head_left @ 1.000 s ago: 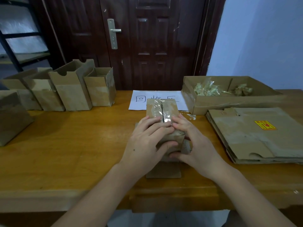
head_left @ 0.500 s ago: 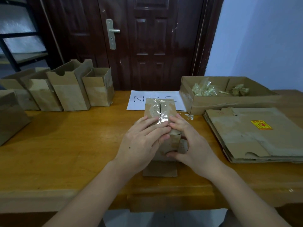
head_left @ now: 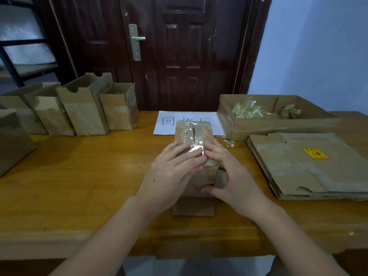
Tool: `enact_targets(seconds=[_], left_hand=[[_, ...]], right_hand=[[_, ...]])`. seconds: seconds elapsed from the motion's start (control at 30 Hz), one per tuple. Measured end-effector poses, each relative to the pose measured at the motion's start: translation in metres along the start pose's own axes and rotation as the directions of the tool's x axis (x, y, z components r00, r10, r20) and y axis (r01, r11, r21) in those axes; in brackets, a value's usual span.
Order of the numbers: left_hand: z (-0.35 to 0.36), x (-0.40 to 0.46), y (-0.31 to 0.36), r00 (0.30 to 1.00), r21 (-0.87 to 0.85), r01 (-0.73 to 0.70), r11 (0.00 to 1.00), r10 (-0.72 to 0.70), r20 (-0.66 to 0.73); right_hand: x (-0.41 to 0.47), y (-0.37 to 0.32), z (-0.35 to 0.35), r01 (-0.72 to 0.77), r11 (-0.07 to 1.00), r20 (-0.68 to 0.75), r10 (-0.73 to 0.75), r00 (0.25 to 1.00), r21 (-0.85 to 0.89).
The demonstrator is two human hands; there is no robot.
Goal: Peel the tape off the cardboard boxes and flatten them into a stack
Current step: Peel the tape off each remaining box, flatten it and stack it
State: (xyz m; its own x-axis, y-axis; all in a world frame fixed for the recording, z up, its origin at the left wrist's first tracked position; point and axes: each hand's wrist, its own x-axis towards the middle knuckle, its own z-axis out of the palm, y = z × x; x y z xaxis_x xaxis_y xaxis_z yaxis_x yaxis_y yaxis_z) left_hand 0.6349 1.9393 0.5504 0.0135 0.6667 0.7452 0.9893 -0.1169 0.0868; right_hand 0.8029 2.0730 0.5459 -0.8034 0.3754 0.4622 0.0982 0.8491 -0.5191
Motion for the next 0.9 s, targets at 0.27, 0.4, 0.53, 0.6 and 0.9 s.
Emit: enact_targets(seconds=[0.27, 0.4, 0.53, 0.6, 0.9], left_hand=[[-0.013, -0.001, -0.002, 0.992, -0.050, 0.081, 0.995, -0.076, 0.100], [-0.010, -0.002, -0.004, 0.998, -0.097, -0.014, 0.995, 0.020, 0.063], [-0.004, -0.007, -0.001, 0.993, -0.029, -0.075, 0.997, 0.072, -0.095], [-0.005, -0.004, 0.001, 0.983, -0.005, -0.094, 0.996, 0.092, -0.156], [-0.013, -0.008, -0.009, 0.998, -0.164, 0.055, 0.985, -0.048, 0.045]], right_hand=[[0.003, 0.001, -0.006, 0.032, 0.994, 0.022, -0.030, 0.999, -0.103], [0.006, -0.001, -0.012, 0.061, 0.977, 0.023, -0.058, 0.998, -0.203], [0.007, -0.006, -0.014, 0.068, 0.970, 0.040, -0.061, 0.997, -0.233], [0.007, -0.008, -0.015, 0.065, 0.968, 0.044, -0.056, 0.997, -0.244], [0.015, -0.018, -0.020, 0.367, 0.878, -0.077, -0.407, 0.910, -0.309]])
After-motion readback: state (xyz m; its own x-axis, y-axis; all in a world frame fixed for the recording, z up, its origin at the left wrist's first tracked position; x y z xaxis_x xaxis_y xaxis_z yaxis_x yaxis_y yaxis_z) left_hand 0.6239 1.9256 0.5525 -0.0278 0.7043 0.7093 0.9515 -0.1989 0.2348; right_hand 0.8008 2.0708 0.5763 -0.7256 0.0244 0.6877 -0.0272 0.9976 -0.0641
